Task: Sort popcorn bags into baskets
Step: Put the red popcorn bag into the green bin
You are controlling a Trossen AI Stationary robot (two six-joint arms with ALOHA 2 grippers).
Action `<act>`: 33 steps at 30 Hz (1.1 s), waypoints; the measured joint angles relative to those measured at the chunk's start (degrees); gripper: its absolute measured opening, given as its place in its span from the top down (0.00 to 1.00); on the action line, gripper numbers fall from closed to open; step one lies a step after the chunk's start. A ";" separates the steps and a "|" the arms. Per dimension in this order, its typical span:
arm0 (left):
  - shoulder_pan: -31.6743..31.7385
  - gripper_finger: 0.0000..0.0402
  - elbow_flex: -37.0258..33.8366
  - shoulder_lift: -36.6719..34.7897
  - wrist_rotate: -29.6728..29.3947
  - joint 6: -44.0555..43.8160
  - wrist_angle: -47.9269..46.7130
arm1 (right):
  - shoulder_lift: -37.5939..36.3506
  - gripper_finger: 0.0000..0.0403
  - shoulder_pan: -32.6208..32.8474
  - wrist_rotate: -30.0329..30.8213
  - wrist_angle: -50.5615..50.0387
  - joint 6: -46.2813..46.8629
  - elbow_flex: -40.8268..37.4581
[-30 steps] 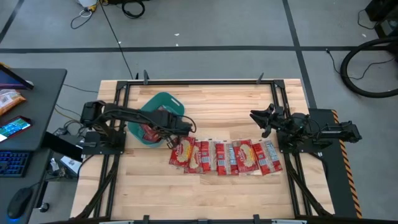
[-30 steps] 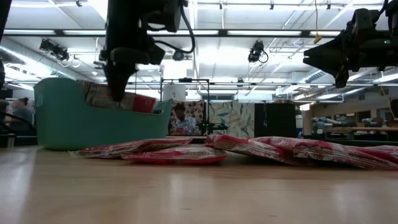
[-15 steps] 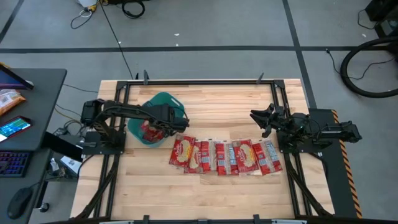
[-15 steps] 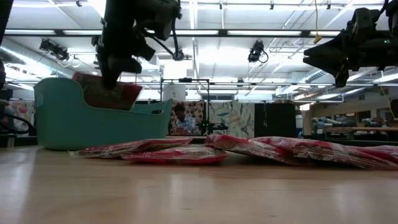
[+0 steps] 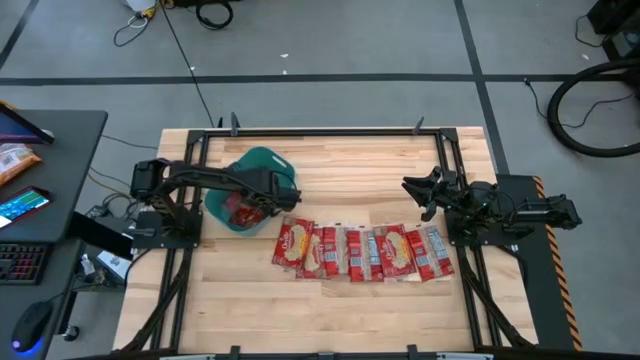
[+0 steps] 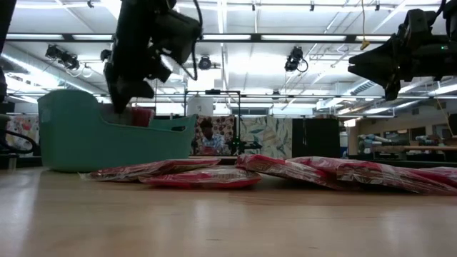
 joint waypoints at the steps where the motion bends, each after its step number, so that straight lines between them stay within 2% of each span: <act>1: -0.34 0.73 1.13 0.00 0.01 0.83 0.27 | 0.00 0.71 -0.02 0.00 0.00 0.01 0.00; 5: -2.99 0.63 6.65 -0.02 -0.20 4.30 3.18 | 0.00 0.71 -0.01 0.00 0.00 0.01 0.00; 8: -5.48 0.61 9.04 -0.02 0.16 8.75 8.03 | 0.00 0.71 -0.01 0.00 -0.01 0.02 0.01; 10: -7.42 0.61 9.17 -0.01 2.42 12.00 13.26 | 0.00 0.71 -0.01 0.00 0.00 0.01 0.00; 13: -10.75 0.62 8.49 0.00 5.71 14.70 18.88 | 0.00 0.71 -0.02 0.00 -0.02 0.00 0.00; 20: -17.40 0.65 3.31 -0.75 5.70 12.41 20.81 | 0.00 0.71 0.00 0.00 -0.01 0.00 0.02; 25: -21.09 0.65 0.33 -1.91 5.75 11.90 28.58 | 0.00 0.71 -0.02 0.00 0.00 0.02 0.00; 30: -24.97 0.65 0.28 -1.96 5.44 19.17 41.79 | -0.01 0.71 -0.01 0.13 0.14 0.00 0.00; 33: -27.25 0.65 0.27 -1.86 4.59 24.35 45.77 | 0.00 0.71 0.00 0.09 -0.02 0.00 0.00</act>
